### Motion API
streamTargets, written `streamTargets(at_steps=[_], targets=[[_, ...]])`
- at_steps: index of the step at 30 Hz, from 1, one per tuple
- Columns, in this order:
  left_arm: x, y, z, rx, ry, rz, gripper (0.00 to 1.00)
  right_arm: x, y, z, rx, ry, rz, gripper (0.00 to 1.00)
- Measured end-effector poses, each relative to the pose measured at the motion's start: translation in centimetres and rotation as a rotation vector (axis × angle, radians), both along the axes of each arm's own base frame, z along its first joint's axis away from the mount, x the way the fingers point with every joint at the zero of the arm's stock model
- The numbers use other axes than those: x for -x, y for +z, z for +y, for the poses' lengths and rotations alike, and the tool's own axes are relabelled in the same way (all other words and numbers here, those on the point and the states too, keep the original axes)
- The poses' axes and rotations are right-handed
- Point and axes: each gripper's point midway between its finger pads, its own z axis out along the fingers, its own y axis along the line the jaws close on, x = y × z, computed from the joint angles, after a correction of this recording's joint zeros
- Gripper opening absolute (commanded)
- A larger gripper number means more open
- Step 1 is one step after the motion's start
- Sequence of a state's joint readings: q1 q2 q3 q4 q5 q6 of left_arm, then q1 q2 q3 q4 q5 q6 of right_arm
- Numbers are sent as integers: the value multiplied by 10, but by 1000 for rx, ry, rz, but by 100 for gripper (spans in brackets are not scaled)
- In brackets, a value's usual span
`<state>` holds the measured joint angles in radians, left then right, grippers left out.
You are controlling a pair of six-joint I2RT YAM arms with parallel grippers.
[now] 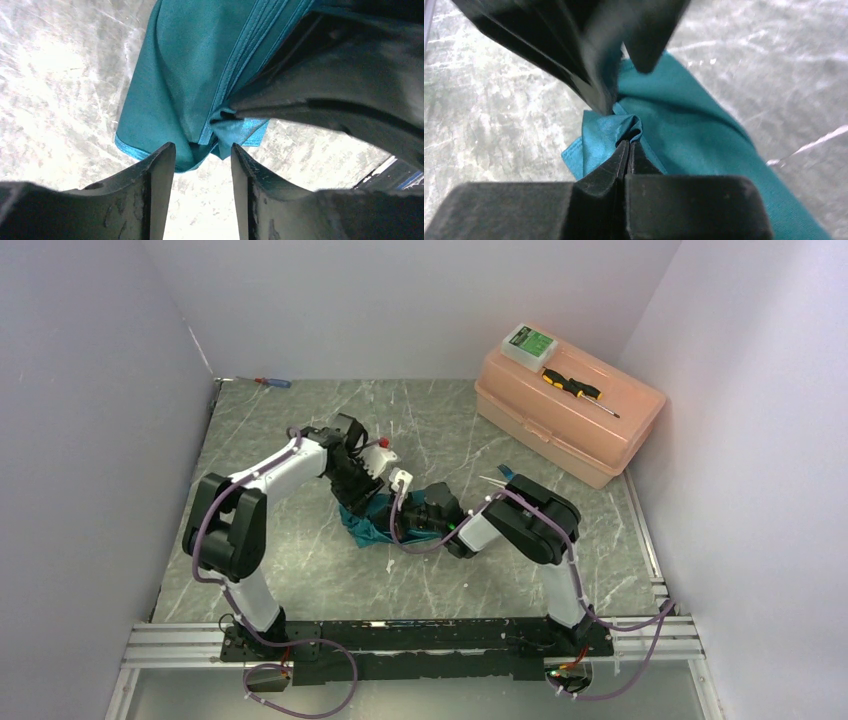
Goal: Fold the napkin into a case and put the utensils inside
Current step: Pass from the left arm to the right
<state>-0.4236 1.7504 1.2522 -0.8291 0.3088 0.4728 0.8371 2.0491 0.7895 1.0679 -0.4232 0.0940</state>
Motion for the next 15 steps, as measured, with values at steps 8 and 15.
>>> streamTargets(at_steps=[8,15], targets=[[-3,37,-3,64,-5,-97,63,4,-24,-7,12,-27,121,0],[18,31,-3,103,-61,-90,58,4,-21,-11,-43,-47,204,0]])
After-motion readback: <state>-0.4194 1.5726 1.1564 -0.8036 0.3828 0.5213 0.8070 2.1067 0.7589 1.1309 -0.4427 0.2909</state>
